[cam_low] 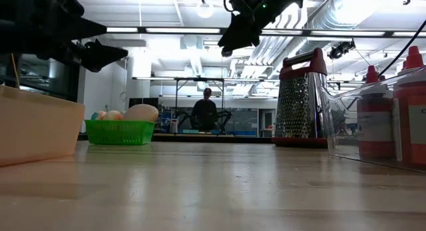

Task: Pick & Place Food Item
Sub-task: Return to Home Position

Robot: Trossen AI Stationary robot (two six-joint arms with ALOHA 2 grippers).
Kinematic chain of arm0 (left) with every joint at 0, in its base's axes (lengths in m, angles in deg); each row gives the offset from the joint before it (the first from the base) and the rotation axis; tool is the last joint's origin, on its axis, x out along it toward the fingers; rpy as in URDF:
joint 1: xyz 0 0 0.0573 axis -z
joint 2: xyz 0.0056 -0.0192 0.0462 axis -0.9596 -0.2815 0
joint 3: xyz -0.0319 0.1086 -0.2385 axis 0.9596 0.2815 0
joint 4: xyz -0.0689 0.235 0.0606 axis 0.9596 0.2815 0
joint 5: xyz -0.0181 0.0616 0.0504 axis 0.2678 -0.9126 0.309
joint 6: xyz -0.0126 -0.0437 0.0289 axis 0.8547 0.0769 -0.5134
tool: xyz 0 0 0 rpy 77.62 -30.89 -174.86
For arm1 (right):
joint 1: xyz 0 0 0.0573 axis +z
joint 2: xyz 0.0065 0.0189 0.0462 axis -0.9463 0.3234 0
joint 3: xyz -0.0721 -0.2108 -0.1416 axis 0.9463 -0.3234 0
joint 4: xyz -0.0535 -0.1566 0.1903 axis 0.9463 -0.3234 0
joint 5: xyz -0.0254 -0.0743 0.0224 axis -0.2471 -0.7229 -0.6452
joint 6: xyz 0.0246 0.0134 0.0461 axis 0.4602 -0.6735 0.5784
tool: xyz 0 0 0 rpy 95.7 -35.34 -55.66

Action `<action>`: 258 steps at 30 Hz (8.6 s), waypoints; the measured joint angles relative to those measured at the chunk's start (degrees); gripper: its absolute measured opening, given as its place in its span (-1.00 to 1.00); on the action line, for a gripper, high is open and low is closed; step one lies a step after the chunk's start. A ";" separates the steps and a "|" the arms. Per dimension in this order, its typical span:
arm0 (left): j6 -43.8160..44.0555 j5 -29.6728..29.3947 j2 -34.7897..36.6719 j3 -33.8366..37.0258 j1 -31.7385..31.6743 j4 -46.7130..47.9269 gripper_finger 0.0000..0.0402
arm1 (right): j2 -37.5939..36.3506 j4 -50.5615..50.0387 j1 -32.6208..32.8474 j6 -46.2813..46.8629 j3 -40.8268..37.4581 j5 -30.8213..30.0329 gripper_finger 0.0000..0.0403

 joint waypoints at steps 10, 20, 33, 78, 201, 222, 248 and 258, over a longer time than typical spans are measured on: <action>-1.40 -0.56 0.00 1.21 -0.25 -0.30 0.98 | 0.00 0.01 0.00 0.00 -0.01 0.00 0.02; -1.09 -0.07 5.95 1.27 -3.46 6.52 0.98 | 0.00 0.01 0.00 -0.01 0.00 0.00 0.02; -0.36 0.58 20.04 1.30 -5.01 21.40 0.98 | 0.00 0.01 0.00 -0.01 -0.01 0.00 0.02; -1.35 0.34 22.05 1.48 -5.01 22.24 0.98 | 0.00 0.06 0.00 -0.02 -0.01 0.00 0.02; -3.23 0.66 22.03 1.36 -4.98 17.35 0.98 | -75.07 35.13 -2.12 18.05 -76.84 9.23 0.02; -3.23 0.64 22.04 1.34 -4.99 17.35 0.98 | -80.53 24.09 -0.30 20.10 -78.28 -12.24 0.02; -3.23 0.64 22.03 1.34 -5.01 17.35 0.98 | -80.41 21.50 5.35 15.00 -78.38 -2.70 0.02; -3.23 0.64 22.03 1.34 -4.98 17.35 0.98 | -80.21 21.48 5.35 15.00 -78.42 -2.69 0.02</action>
